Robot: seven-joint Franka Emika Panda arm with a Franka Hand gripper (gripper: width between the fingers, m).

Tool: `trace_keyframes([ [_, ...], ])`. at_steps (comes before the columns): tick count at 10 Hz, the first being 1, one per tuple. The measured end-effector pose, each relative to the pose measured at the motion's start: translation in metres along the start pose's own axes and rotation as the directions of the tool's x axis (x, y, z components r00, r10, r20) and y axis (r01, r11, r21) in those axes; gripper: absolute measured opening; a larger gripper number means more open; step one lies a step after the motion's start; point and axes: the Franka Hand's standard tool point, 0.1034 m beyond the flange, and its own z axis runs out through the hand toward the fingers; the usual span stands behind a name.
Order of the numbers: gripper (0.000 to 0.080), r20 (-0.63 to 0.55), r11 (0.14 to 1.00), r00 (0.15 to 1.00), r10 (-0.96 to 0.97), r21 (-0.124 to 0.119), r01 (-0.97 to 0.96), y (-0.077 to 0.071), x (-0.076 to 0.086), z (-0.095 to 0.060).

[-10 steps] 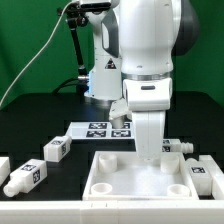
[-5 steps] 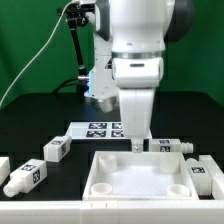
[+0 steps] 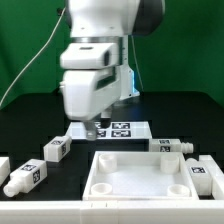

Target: Assemble one leg

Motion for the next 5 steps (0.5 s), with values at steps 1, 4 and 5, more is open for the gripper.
trace_keyframes([
  [1,0.0649,-0.003,0.998,0.998,0.063,0.001,-0.063,-0.0001,0.0022,-0.0001],
  [4,0.0649,-0.004,0.966,0.966,0.26,0.003,-0.26,-0.0004,0.0023,0.0003],
  [5,0.0649,-0.008,0.937,0.937,0.349,0.006,-0.349,0.0005,-0.0004,-0.0002],
])
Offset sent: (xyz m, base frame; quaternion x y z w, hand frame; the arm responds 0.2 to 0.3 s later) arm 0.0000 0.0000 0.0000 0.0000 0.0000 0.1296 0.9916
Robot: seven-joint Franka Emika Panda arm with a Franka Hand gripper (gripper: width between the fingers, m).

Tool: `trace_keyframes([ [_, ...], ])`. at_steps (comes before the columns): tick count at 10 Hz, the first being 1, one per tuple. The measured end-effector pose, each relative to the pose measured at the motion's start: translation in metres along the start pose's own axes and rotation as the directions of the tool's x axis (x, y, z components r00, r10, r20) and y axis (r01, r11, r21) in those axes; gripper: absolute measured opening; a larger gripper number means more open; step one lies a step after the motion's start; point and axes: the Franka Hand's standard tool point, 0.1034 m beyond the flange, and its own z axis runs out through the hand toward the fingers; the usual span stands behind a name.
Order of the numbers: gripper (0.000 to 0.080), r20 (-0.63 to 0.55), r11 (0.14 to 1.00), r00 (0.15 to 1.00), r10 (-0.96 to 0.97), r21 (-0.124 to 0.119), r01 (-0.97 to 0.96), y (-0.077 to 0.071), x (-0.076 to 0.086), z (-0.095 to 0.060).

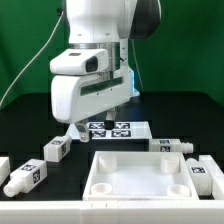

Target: Assemble one leg

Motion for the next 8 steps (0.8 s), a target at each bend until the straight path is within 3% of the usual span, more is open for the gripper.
trace_keyframes([
  [4,0.0649,0.001,0.911,0.911,0.411,-0.009,-0.411,0.031,-0.034,-0.01],
  [6,0.0649,-0.019,0.858,0.858,0.513,-0.024,-0.514,0.06,-0.046,-0.018],
  [8,0.0649,-0.029,0.78,0.78,0.625,-0.015,-0.625,0.059,-0.042,-0.016],
])
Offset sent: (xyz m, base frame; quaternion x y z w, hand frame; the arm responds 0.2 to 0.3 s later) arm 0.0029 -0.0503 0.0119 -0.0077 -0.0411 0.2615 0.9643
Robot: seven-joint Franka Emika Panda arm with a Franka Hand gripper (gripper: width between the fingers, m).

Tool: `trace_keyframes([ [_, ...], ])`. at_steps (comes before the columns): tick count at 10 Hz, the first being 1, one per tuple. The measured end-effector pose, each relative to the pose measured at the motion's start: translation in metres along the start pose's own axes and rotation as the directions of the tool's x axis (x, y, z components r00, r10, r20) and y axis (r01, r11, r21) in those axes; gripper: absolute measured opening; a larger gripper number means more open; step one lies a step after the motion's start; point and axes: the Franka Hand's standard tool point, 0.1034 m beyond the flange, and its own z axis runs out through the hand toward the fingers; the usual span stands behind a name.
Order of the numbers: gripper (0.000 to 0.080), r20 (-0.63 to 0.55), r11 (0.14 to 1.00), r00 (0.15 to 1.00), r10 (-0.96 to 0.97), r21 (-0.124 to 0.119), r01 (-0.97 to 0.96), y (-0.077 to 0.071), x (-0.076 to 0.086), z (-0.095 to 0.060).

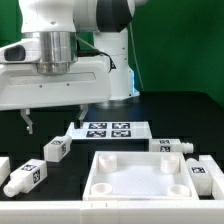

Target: Assemble one leg

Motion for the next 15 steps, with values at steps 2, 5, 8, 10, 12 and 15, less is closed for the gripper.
trace_keyframes([
  [2,0.0649,-0.004,0.99,0.99,0.144,0.008,-0.144,0.0,-0.001,0.002],
  [5,0.0649,0.028,0.9,0.9,0.436,0.021,-0.436,0.023,-0.022,0.012],
  [8,0.0649,0.057,0.886,0.886,0.461,0.027,-0.463,0.019,-0.024,0.015],
  [10,0.0649,0.083,0.887,0.885,0.458,0.033,-0.461,0.016,-0.025,0.016],
  [12,0.0649,0.27,0.881,0.858,0.436,0.068,-0.469,0.009,-0.031,0.019],
  [15,0.0649,0.531,0.852,0.75,0.395,0.093,-0.515,0.009,-0.031,0.012],
])
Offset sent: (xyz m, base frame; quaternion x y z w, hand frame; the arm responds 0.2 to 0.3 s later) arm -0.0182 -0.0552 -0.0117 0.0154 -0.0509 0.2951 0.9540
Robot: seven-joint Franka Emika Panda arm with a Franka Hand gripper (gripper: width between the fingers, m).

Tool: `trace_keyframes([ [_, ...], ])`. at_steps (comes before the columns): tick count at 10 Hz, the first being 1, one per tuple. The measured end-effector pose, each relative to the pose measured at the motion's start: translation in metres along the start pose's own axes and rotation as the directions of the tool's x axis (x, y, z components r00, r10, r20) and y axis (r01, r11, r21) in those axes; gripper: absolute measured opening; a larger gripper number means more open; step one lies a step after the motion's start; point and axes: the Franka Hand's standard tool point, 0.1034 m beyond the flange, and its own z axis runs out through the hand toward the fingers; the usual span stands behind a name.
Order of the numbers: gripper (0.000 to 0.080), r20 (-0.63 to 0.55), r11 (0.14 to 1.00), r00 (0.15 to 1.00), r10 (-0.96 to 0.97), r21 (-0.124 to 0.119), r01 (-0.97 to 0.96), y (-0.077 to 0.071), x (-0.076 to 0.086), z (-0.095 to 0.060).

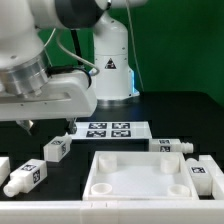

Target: Assemble one leg

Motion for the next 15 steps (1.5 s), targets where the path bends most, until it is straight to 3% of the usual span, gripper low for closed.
trace_keyframes([
  [2,0.0649,0.158,1.0,0.987,-0.006,0.018,0.003,0.003,0.008,-0.009],
  [6,0.0649,0.35,0.999,0.936,-0.02,0.039,0.007,-0.002,0.004,0.002],
  [7,0.0649,0.346,0.999,0.938,-0.014,0.034,0.002,-0.001,0.005,0.003],
  [9,0.0649,0.367,0.996,0.927,0.074,-0.068,-0.053,0.006,-0.001,0.016],
  [11,0.0649,0.375,0.996,0.924,0.08,-0.065,-0.06,0.013,-0.003,0.028],
  [15,0.0649,0.377,0.996,0.923,0.077,-0.068,-0.055,0.011,-0.003,0.029],
])
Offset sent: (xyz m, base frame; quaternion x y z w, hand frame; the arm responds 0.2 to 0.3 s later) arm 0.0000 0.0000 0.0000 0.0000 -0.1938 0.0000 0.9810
